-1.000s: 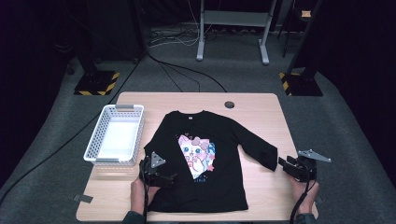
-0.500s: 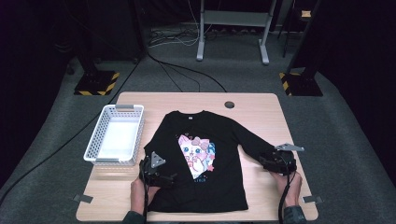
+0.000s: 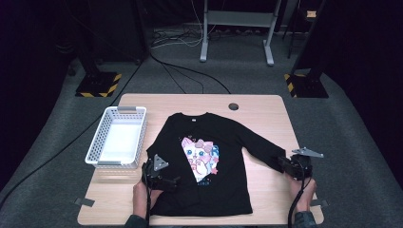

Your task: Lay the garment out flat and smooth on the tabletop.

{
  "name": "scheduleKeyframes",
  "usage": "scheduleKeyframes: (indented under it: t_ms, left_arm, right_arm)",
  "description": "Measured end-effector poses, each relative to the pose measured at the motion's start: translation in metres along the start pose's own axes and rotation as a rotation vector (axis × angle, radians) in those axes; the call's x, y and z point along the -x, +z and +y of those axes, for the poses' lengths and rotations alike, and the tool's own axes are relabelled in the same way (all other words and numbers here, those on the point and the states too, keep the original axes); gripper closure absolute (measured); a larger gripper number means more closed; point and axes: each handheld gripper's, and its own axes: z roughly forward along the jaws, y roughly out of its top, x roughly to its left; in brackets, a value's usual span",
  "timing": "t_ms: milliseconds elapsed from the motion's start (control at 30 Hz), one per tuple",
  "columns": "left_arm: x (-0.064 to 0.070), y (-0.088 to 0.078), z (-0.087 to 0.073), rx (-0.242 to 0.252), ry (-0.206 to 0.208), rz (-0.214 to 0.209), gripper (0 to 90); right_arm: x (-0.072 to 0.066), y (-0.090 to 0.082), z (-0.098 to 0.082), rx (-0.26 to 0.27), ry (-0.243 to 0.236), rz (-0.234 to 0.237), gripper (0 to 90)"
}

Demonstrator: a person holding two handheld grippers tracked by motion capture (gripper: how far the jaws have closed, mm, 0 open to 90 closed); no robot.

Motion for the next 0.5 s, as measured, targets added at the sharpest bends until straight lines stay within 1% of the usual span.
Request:
scheduleKeyframes:
  t_ms: [67, 200, 233, 267, 333, 400, 433, 467, 500]
  left_arm:
    - [0.000, 0.000, 0.000, 0.000, 0.000, 0.000, 0.2]
    - [0.000, 0.000, 0.000, 0.000, 0.000, 0.000, 0.2]
    - [0.000, 0.000, 0.000, 0.000, 0.000, 0.000, 0.2]
    - [0.000, 0.000, 0.000, 0.000, 0.000, 0.000, 0.2]
    - [0.000, 0.000, 0.000, 0.000, 0.000, 0.000, 0.2]
    - [0.000, 0.000, 0.000, 0.000, 0.000, 0.000, 0.2]
    - [0.000, 0.000, 0.000, 0.000, 0.000, 0.000, 0.2]
    - [0.000, 0.000, 0.000, 0.000, 0.000, 0.000, 0.2]
    - [0.000, 0.000, 0.000, 0.000, 0.000, 0.000, 0.1]
  right_arm:
    - [0.006, -0.003, -0.003, 0.010, 0.024, -0.003, 78.0]
    - [0.018, -0.012, -0.008, 0.030, 0.068, -0.022, 72.3]
    - [0.021, -0.014, -0.010, 0.035, 0.079, -0.027, 69.7]
    - [0.027, -0.017, -0.012, 0.041, 0.101, -0.039, 67.2]
    - [0.036, -0.024, -0.016, 0.052, 0.130, -0.054, 63.8]
    - [0.045, -0.032, -0.022, 0.058, 0.159, -0.081, 56.1]
    - [0.047, -0.035, -0.024, 0.065, 0.165, -0.093, 53.2]
    - [0.049, -0.040, -0.026, 0.075, 0.168, -0.110, 47.9]
    - [0.049, -0.040, -0.026, 0.075, 0.168, -0.110, 47.9]
